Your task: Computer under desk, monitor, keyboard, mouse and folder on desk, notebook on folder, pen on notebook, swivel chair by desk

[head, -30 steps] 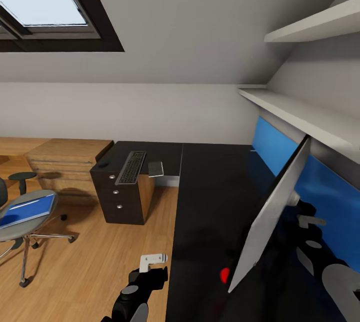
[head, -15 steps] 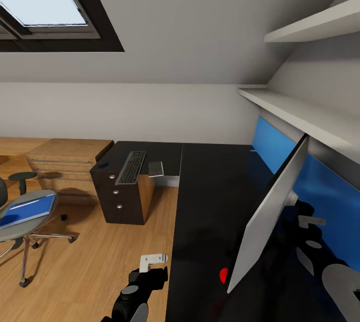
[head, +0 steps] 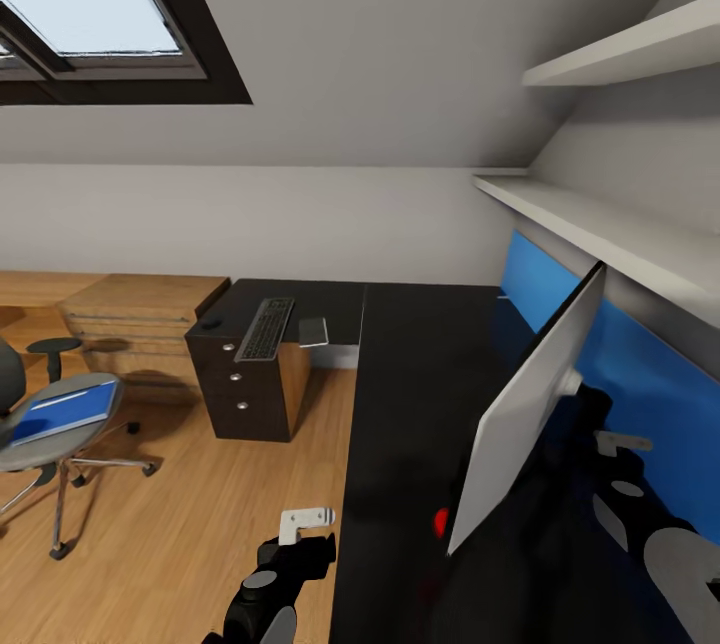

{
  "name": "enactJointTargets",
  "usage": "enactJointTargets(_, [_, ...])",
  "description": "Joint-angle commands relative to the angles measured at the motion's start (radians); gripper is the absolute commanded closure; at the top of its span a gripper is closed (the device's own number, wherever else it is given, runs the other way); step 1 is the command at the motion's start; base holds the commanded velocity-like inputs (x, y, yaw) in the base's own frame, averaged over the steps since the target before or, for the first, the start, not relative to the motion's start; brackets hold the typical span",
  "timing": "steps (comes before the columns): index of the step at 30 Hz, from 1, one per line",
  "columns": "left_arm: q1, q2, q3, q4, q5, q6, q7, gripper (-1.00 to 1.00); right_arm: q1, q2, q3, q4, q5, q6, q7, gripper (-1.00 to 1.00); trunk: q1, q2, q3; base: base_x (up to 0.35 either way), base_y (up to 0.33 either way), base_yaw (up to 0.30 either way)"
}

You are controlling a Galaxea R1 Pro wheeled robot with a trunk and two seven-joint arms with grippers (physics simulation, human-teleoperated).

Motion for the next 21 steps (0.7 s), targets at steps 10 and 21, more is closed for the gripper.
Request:
enactJointTargets(10, [-0.001,0.0,-0.002,-0.001,0.009,0.002,0.009,-1.0,-0.001,0.0,-0.004,0.001,-0.003,-0.005,0.002,-1.0,0.0,-0.002,-0.002,-0.325,0.0,0.0])
enactJointTargets(21, [-0.001,0.001,0.0,-0.001,0.011,0.002,0.009,-1.0,-0.001,0.003,0.004,-0.053,-0.008,0.066,0.004,-1.0,0.0,-0.002,-0.002,-0.332,0.02,0.0])
